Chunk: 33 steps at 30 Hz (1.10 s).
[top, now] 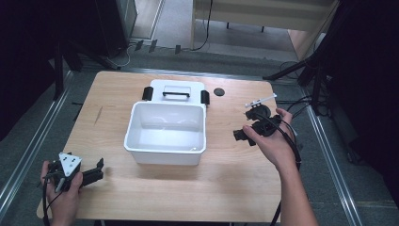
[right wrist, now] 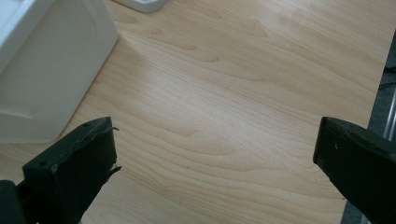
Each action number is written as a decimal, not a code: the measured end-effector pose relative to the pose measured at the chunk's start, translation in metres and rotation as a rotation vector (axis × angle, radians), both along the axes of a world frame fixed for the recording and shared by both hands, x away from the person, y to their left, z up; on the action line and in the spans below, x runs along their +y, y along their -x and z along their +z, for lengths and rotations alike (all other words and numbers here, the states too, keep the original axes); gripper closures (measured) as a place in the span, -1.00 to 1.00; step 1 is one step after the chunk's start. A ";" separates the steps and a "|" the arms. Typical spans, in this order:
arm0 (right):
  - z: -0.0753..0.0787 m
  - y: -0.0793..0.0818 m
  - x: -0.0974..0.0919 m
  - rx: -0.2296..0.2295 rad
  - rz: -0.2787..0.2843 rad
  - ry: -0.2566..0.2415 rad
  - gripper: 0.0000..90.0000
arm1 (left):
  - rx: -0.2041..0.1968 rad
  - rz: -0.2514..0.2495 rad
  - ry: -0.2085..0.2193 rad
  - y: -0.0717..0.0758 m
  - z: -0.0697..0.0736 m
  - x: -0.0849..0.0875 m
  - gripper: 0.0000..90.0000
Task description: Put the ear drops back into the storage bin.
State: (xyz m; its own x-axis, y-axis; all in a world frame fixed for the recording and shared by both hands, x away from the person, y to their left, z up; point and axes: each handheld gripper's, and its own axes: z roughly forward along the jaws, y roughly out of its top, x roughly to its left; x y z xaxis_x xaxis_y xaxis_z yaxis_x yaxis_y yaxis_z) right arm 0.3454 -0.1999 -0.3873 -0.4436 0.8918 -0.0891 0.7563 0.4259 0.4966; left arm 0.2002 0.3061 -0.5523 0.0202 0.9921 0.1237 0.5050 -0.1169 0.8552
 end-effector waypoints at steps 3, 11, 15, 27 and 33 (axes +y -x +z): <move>-0.011 0.003 -0.014 -0.020 -0.021 -0.028 -1.00 | 0.002 -0.002 -0.002 0.000 0.000 0.000 -1.00; -0.034 0.014 -0.043 -0.055 -0.074 -0.078 -1.00 | 0.002 -0.001 -0.003 0.000 0.000 0.000 -1.00; -0.048 0.020 -0.057 -0.073 -0.112 -0.096 -1.00 | 0.002 -0.002 -0.003 0.000 0.000 -0.001 -1.00; -0.087 0.043 -0.108 -0.159 -0.244 -0.174 -1.00 | 0.003 -0.003 -0.009 0.000 0.000 -0.001 -1.00; -0.107 0.057 -0.128 -0.203 -0.283 -0.191 -1.00 | 0.005 -0.004 -0.011 0.000 0.000 -0.001 -1.00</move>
